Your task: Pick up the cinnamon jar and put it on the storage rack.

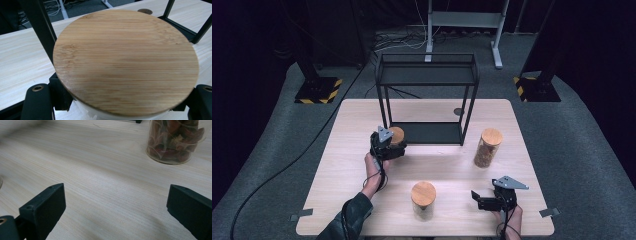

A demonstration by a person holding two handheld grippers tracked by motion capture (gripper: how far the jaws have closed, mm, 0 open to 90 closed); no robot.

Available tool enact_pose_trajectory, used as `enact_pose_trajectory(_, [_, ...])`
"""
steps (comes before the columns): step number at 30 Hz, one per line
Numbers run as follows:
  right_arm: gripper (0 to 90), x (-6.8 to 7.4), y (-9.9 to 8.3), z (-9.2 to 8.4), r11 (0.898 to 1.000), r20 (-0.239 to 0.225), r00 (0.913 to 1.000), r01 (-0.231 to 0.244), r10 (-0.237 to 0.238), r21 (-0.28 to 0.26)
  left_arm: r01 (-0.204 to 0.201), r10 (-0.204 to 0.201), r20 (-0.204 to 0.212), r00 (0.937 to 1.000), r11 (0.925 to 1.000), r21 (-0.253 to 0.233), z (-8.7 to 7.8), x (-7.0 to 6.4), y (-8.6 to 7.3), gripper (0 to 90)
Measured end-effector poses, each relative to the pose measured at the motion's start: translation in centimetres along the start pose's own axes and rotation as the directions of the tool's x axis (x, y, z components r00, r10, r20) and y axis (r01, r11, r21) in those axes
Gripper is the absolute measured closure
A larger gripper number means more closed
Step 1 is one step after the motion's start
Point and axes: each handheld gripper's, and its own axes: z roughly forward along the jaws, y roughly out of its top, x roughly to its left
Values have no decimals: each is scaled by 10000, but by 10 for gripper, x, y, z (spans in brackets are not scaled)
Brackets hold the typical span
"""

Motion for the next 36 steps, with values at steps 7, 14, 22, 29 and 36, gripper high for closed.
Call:
enact_pose_trajectory(7, [12, 0, 0, 0, 10000, 3, 10000, 0, 0, -11, 13, -13, 88, 10000, 10000, 3, 3, -2, 0, 253])
enact_pose_trajectory(14, [12, 0, 0, 0, 10000, 7, 10000, 11, -11, -14, -3, 4, 93, 10000, 10000, -23, 5, -3, 3, 253])
enact_pose_trajectory(22, [12, 0, 0, 0, 10000, 4, 10000, 4, -4, -24, -15, 16, 160, 9999, 10000, -18, 7, -4, 4, 253])
enact_pose_trajectory(29, [12, 0, 0, 0, 10000, -4, 10000, 0, 0, -33, 42, -42, 201, 9998, 10000, -17, 10, -4, 7, 253])
enact_pose_trajectory(36, [12, 0, 0, 0, 10000, -10, 10000, 9, -9, -46, 11, -11, 228, 9997, 10000, -5, 12, -6, 8, 253])
